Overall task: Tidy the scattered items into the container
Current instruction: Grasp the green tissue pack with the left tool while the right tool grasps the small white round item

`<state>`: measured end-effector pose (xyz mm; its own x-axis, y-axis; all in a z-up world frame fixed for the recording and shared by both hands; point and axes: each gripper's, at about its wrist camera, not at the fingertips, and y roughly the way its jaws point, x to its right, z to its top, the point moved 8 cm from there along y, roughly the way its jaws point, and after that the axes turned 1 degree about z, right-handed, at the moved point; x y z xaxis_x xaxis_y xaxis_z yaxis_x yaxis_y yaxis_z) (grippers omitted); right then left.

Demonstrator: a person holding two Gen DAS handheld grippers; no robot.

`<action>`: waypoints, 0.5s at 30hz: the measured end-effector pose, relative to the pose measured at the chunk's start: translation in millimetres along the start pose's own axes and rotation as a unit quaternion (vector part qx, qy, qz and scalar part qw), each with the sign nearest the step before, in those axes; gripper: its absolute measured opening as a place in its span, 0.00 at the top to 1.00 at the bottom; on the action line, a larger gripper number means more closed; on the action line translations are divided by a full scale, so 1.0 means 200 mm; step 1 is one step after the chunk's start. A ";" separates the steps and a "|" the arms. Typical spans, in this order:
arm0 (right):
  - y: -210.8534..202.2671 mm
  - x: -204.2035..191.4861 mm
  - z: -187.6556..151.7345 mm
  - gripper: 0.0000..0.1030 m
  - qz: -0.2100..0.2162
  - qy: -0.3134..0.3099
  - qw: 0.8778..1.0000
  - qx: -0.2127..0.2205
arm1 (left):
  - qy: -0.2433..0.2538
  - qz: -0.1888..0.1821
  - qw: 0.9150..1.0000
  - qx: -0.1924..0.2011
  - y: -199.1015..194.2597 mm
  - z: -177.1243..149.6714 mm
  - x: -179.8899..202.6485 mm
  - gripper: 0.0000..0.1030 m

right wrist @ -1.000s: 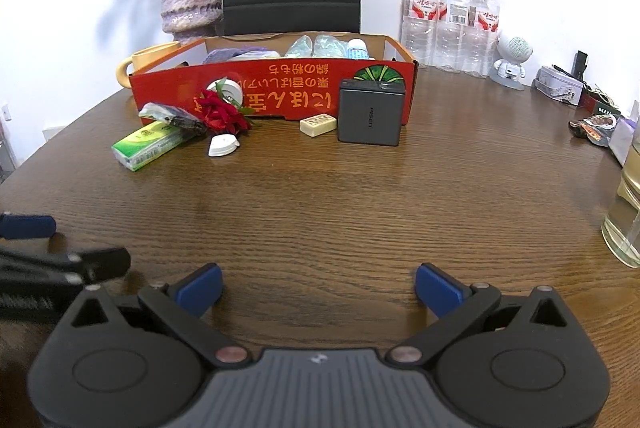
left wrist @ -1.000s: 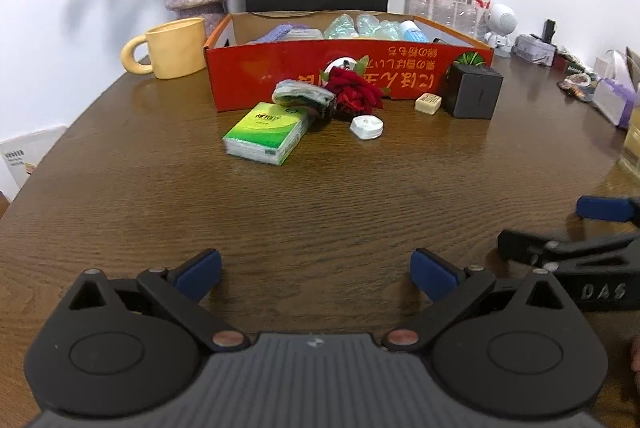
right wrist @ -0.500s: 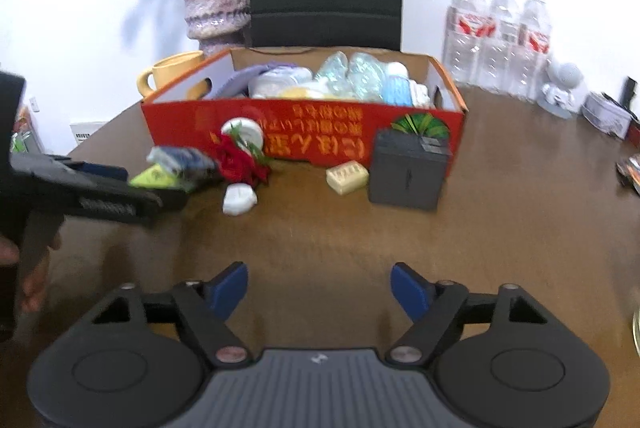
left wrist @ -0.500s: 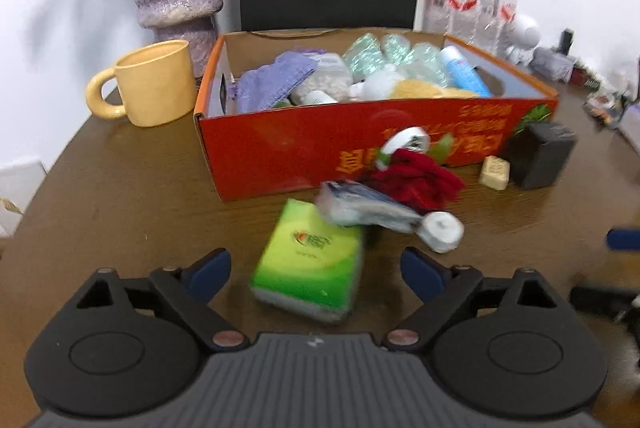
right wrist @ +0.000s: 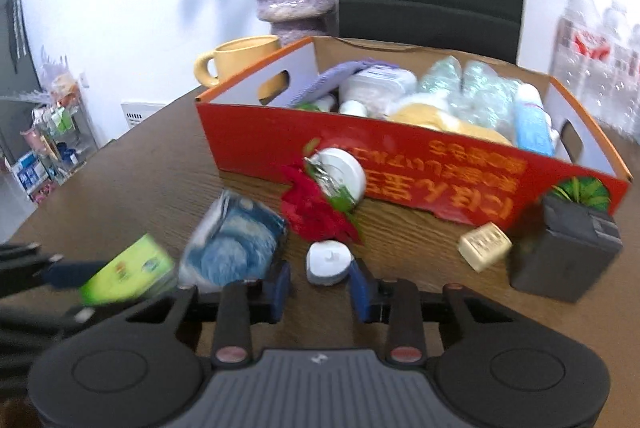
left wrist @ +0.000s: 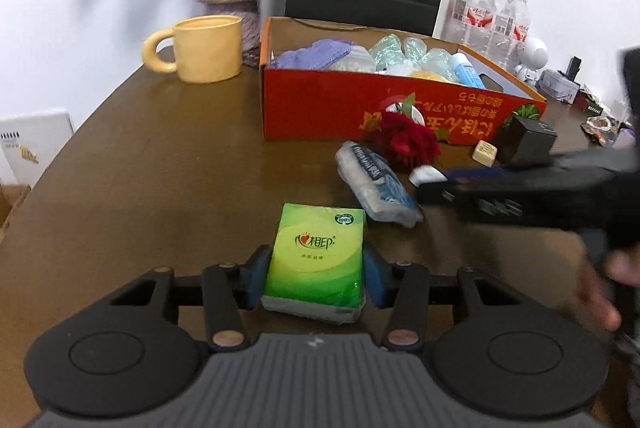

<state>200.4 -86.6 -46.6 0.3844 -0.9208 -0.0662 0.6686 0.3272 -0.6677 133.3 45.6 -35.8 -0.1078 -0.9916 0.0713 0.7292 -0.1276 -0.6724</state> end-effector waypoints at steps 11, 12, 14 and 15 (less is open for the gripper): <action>-0.05 0.04 -0.04 0.76 -0.029 0.009 1.000 0.005 | 0.015 0.003 1.000 0.013 -0.13 -0.04 0.03 0.53; -0.09 0.04 -0.08 0.76 -0.034 0.013 0.999 0.005 | 0.016 -0.001 1.000 0.015 -0.15 -0.05 0.05 0.53; -0.20 0.06 -0.18 0.76 -0.043 0.021 0.999 0.006 | 0.017 -0.014 1.000 0.015 -0.17 -0.06 0.08 0.53; -0.26 0.07 -0.23 0.76 -0.048 0.027 0.998 0.007 | 0.019 -0.021 1.000 0.012 -0.17 -0.07 0.11 0.53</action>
<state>141.7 -125.2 -47.6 0.2834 -0.9581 -0.0414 0.7102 0.2387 -0.6624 97.1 28.4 -21.6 -0.1647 -0.9838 0.0708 0.7398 -0.1707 -0.6508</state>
